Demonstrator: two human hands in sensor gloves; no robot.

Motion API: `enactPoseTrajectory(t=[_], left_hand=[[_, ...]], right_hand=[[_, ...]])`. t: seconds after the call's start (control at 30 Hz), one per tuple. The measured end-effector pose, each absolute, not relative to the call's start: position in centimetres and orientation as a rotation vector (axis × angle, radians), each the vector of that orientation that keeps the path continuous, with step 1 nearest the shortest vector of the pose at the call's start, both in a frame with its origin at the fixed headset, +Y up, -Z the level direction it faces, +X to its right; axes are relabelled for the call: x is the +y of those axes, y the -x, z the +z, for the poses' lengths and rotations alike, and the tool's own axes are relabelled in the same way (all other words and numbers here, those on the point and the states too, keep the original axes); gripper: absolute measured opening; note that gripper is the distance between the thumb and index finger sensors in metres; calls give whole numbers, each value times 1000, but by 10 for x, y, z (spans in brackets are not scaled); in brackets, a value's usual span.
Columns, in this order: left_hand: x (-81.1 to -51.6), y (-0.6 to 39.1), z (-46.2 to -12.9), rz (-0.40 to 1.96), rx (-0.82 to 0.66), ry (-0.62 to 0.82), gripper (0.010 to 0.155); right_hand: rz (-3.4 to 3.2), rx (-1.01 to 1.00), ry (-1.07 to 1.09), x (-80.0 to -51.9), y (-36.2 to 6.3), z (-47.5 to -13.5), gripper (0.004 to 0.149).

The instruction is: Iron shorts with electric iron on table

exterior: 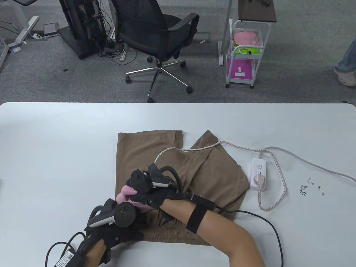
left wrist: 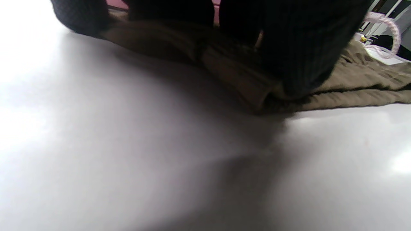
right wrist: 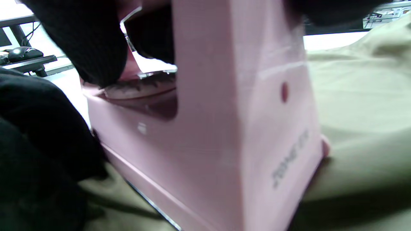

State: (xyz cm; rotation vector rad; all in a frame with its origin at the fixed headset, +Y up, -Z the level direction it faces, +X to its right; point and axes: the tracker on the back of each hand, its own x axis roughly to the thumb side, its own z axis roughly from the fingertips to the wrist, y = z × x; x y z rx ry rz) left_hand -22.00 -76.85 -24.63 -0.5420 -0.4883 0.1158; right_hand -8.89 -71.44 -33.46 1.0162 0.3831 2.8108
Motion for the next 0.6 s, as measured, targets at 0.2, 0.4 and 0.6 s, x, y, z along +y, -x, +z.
enactPoseTrajectory(t=[0.2,0.4,0.6], left_hand=[[-769,220,-246,116,-488,542,73],[-769,220,-246,117,-488,543,70],[-769,220,-246,118,-488,542,70]], right_hand=[[2824,412,-981,-713,60,-332,55],[2831,427,-920,-713,27,-332,54],[2775,498,-839,-714,7,-336,55]])
